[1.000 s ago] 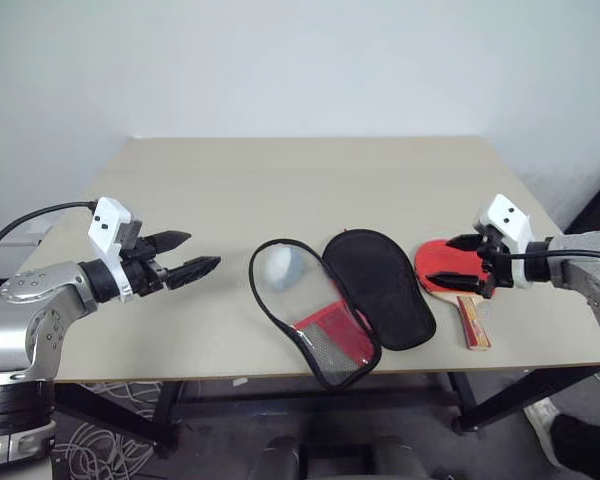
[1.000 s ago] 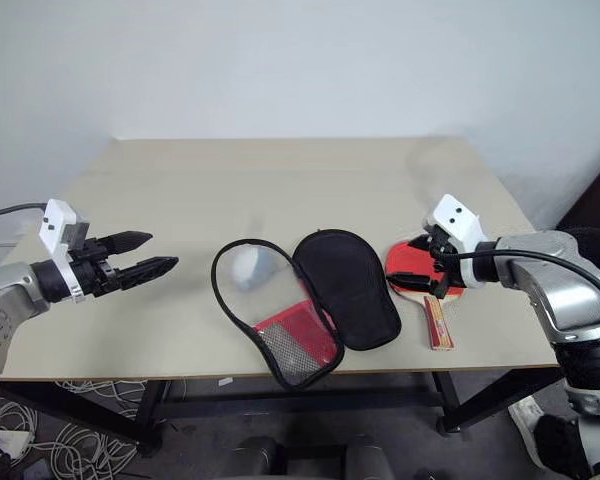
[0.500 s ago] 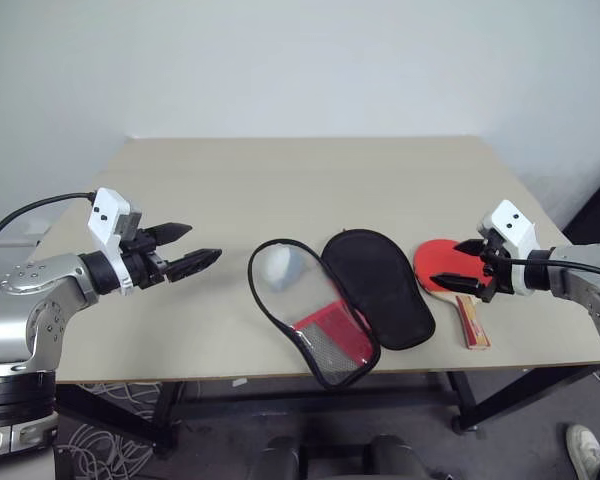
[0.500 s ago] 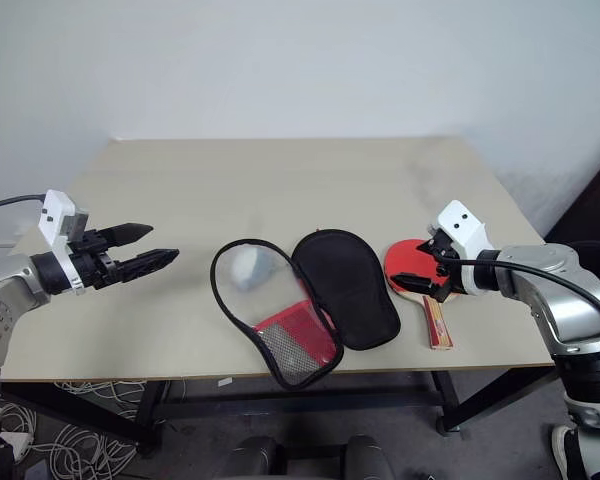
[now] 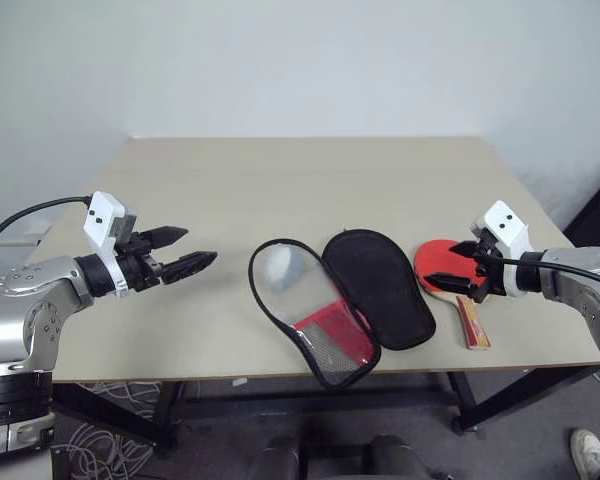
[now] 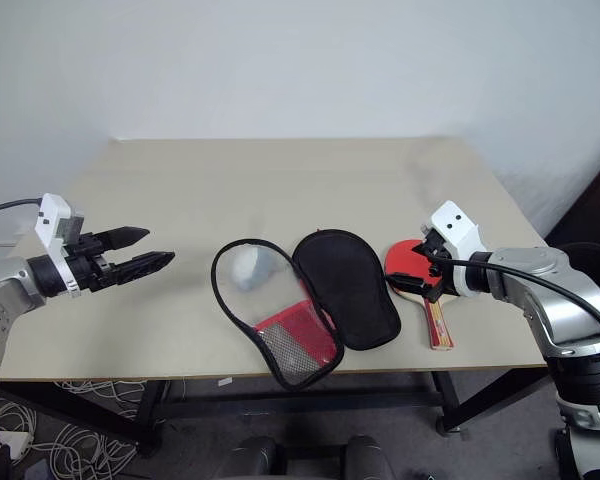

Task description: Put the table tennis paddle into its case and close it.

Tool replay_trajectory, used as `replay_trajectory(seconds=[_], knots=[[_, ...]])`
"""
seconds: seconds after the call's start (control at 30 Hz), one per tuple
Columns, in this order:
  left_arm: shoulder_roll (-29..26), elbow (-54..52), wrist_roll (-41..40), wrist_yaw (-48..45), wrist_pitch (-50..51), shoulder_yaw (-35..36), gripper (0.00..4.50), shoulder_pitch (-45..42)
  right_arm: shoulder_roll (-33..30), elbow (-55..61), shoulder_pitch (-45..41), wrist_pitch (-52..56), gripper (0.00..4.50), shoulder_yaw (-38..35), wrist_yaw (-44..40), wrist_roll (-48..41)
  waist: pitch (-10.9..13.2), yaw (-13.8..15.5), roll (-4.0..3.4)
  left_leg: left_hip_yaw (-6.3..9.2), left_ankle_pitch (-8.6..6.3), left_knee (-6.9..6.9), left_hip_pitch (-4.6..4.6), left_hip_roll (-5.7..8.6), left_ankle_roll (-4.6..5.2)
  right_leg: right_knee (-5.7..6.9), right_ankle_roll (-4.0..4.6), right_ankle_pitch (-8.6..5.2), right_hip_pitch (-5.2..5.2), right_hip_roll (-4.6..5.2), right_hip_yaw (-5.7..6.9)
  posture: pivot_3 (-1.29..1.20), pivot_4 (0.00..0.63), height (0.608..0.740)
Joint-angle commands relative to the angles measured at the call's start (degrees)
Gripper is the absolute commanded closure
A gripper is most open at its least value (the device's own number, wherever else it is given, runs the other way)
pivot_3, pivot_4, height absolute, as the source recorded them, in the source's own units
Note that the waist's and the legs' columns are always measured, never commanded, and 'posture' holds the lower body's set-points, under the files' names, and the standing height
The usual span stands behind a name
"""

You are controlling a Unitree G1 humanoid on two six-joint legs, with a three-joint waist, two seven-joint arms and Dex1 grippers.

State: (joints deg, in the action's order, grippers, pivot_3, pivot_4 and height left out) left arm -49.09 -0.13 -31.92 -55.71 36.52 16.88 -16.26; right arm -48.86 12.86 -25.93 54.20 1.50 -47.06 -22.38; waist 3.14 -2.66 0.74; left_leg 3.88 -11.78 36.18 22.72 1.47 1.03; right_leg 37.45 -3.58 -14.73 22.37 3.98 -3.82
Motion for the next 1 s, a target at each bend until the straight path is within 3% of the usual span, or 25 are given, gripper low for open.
replay_trajectory(seconds=[0.03, 0.53, 1.0], knots=[[-1.23, -1.82, -0.39, -0.09, -0.58, 1.53, 0.03, -0.38, -0.53, 0.60, -0.62, 1.25, 0.00, -2.15, 2.28, 0.51, 0.00, 0.01, 0.00, 0.01, 0.00, 0.00, 0.00, 0.00, 0.00, 0.00, 0.00, 0.00, 0.00, -0.01, 0.01, 0.00, 0.000, 0.734], [-1.07, -4.66, -0.67, -4.04, -1.25, -2.70, 0.03, -2.29, 0.22, 2.98, 6.17, 13.36, 0.00, -6.07, 11.36, 0.44, -0.01, 0.01, 0.02, -0.02, 0.00, 0.02, 0.01, 0.01, 0.01, 0.00, 0.01, 0.00, -0.01, -0.01, -0.01, 0.00, 0.000, 0.734], [0.27, -0.65, 1.50, -6.74, -4.59, -6.56, 0.03, -7.71, 9.62, 0.20, 11.68, 13.65, 0.00, -7.40, 23.73, 4.83, -0.02, -0.01, 0.06, -0.11, -0.02, 0.03, -0.01, 0.09, 0.04, 0.03, -0.05, -0.03, 0.00, -0.14, -0.08, 0.00, 0.000, 0.734]])
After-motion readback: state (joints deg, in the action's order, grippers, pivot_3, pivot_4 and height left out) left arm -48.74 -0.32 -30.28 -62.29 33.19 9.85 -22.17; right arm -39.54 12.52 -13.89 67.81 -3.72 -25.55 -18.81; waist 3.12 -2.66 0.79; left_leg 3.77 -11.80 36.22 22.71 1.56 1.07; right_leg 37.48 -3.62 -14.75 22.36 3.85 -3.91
